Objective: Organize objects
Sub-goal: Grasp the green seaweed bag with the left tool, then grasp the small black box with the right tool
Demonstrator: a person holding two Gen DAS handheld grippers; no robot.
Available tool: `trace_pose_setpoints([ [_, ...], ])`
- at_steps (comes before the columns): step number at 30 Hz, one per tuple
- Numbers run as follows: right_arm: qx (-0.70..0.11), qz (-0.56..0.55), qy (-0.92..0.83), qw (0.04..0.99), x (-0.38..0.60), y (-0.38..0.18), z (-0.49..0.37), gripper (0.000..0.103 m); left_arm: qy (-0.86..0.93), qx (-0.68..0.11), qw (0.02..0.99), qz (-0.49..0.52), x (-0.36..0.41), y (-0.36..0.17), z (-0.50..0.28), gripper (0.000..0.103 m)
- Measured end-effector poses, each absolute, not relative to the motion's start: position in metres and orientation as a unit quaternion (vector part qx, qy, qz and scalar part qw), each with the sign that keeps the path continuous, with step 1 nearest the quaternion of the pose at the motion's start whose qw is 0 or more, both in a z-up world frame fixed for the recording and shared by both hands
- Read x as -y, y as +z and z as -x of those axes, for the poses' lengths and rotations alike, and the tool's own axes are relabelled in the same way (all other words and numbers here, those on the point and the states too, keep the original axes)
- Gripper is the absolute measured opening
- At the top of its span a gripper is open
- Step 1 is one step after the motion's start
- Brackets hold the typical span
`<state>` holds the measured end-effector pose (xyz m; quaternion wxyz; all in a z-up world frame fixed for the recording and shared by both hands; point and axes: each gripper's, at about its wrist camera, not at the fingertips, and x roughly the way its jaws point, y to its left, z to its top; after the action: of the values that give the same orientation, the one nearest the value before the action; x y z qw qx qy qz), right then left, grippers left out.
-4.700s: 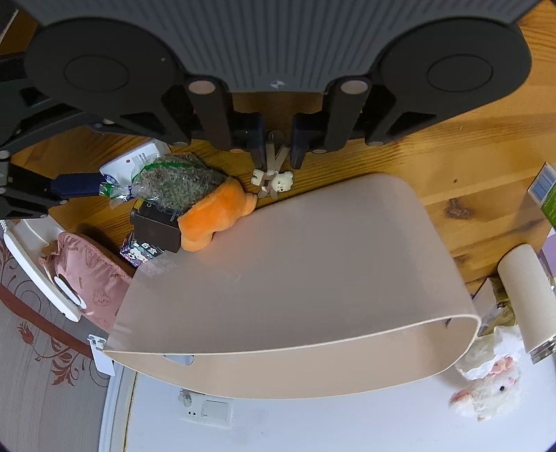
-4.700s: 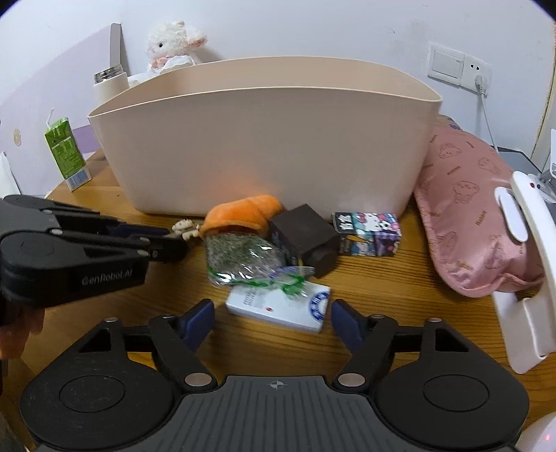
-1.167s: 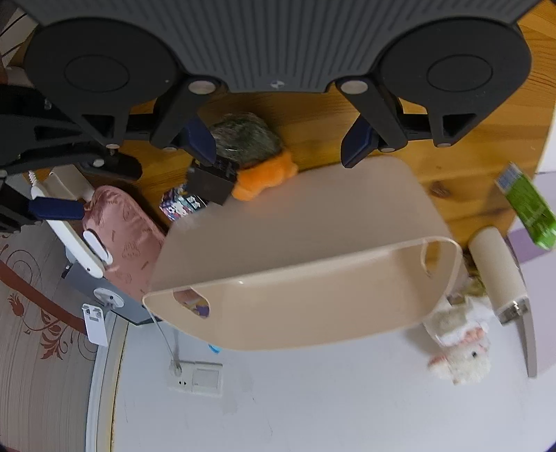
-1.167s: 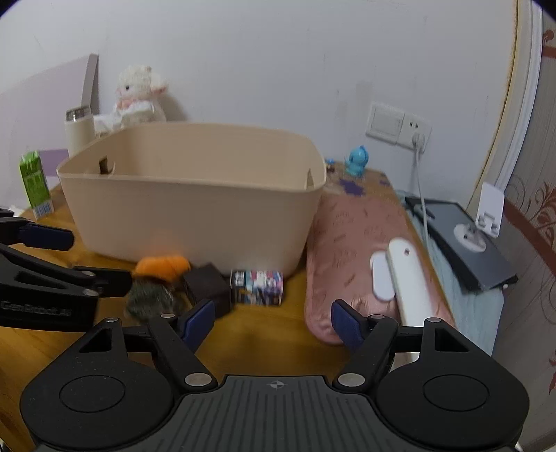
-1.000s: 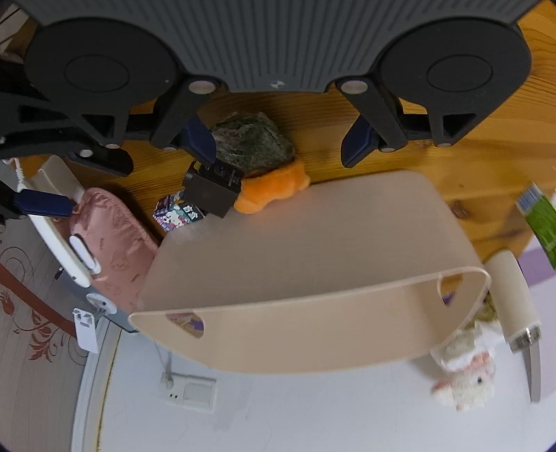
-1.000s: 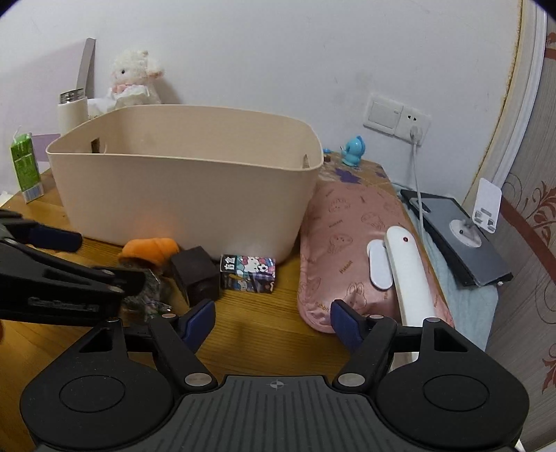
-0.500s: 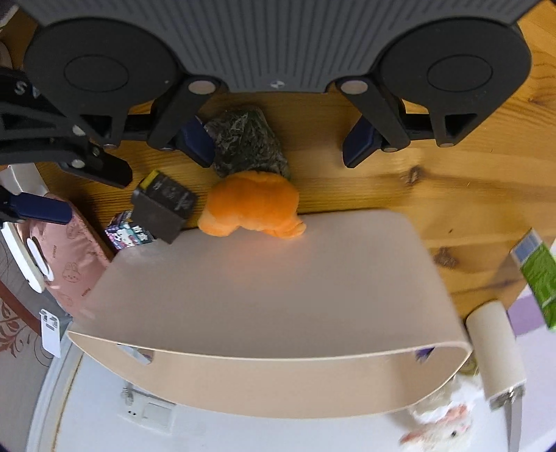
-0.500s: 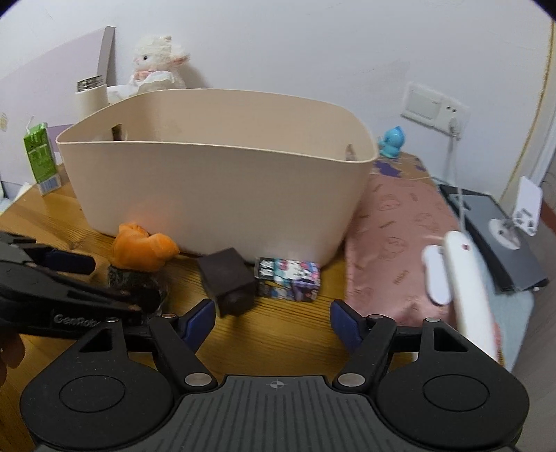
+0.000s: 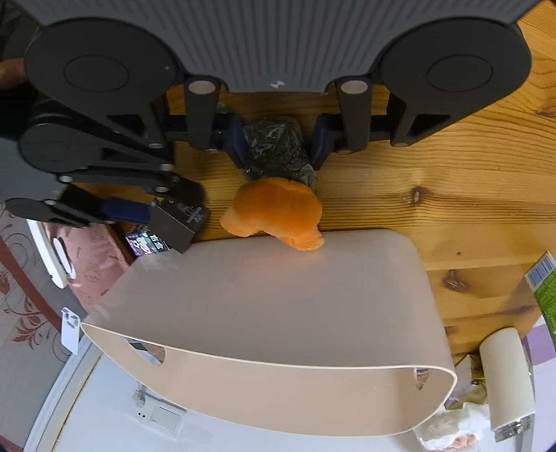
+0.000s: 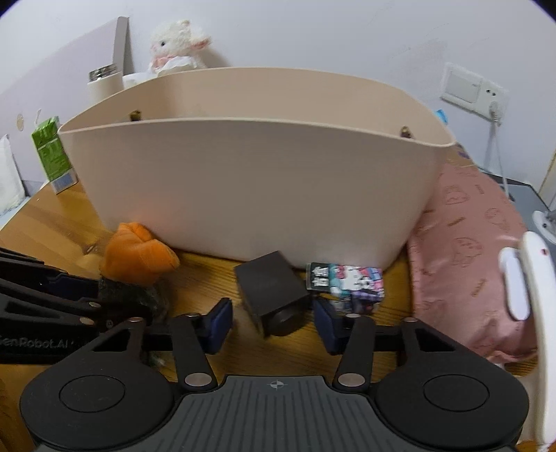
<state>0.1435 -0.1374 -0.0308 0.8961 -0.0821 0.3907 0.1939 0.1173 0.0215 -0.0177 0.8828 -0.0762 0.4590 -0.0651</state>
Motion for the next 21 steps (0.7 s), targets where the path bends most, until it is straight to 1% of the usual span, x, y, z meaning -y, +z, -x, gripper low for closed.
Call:
trace_pose_setpoints([
  [4, -0.391, 0.076, 0.199, 0.895, 0.134, -0.033, -0.148, 0.053, -0.073, -0.461, 0.88, 0.084, -0.026, -0.017, -0.116, 0.038],
  [6, -0.392, 0.072, 0.201, 0.895, 0.135, -0.033, -0.148, 0.035, -0.078, -0.464, 0.879, 0.084, -0.027, -0.016, -0.112, 0.037],
  [9, -0.394, 0.066, 0.206, 0.893, 0.138, -0.032, -0.147, 0.031, -0.082, -0.461, 0.881, 0.069, -0.025, -0.013, -0.105, 0.035],
  [21, -0.391, 0.075, 0.198, 0.896, 0.148, -0.024, -0.125, 0.031, -0.096, -0.462, 0.881, 0.041, -0.015, -0.017, -0.1, 0.034],
])
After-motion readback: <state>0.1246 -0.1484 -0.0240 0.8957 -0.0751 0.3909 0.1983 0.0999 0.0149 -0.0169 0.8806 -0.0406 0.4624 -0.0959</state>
